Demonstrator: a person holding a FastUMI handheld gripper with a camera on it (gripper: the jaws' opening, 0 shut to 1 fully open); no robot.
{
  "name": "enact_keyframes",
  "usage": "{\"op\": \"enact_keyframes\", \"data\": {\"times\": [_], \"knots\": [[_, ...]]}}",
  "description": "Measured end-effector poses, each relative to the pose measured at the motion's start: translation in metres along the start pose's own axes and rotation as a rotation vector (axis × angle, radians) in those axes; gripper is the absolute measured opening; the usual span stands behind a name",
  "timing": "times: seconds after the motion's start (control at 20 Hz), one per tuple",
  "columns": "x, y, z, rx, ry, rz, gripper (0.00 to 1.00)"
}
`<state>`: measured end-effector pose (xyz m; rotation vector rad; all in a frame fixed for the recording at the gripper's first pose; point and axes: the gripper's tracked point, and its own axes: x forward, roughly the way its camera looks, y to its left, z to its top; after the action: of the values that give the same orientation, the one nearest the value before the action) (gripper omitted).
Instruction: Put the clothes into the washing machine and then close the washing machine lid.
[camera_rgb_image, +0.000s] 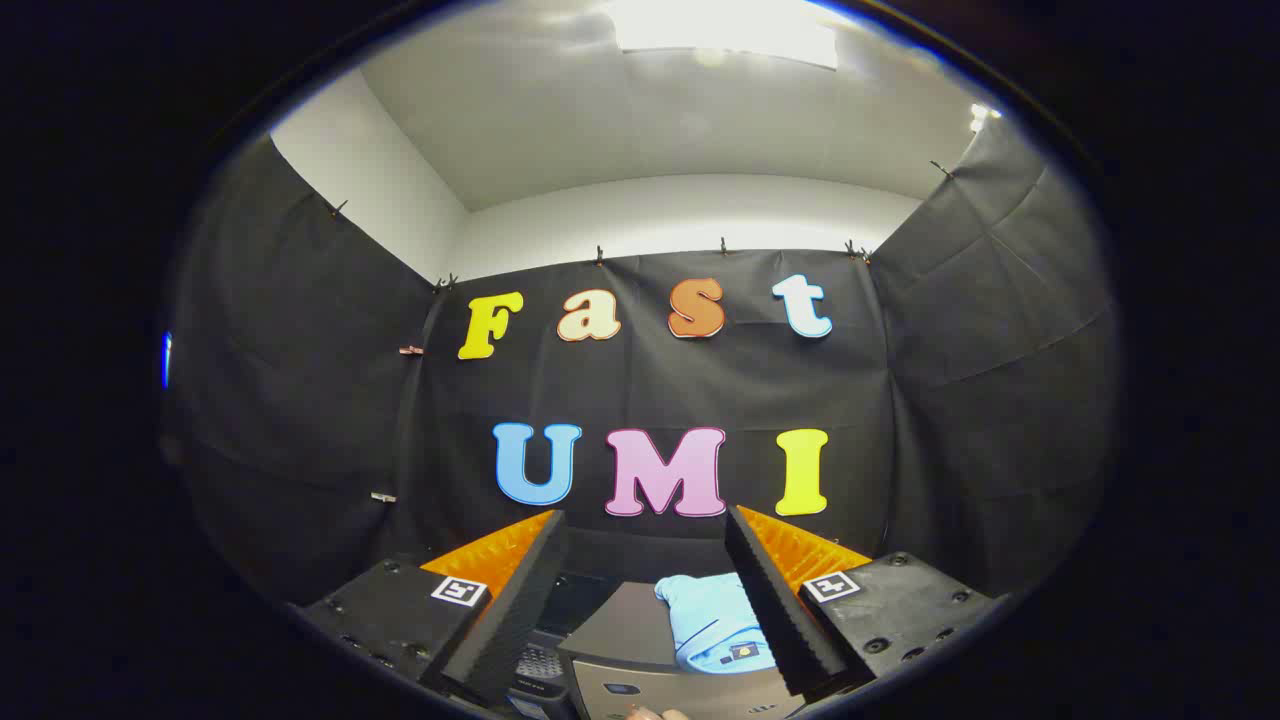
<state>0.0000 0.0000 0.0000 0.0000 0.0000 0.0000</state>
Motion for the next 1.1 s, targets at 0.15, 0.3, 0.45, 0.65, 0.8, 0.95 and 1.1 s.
{"op": "enact_keyframes", "data": {"times": [0.15, 0.3, 0.45, 0.65, 0.8, 0.95, 1.1], "knots": [[-0.001, -0.001, -0.002, 0.004, 0.007, 0.001, 0.99], [0.000, 0.000, -0.003, 0.008, 0.012, 0.004, 0.98], [0.002, 0.001, -0.005, 0.007, 0.015, 0.009, 0.99], [0.006, 0.002, -0.009, 0.009, 0.027, 0.011, 0.99], [0.007, 0.001, -0.011, -0.008, 0.032, 0.014, 0.98], [0.009, 0.001, -0.012, -0.009, 0.032, 0.019, 0.99], [0.013, -0.004, -0.014, 0.004, 0.034, 0.017, 0.99]]}}
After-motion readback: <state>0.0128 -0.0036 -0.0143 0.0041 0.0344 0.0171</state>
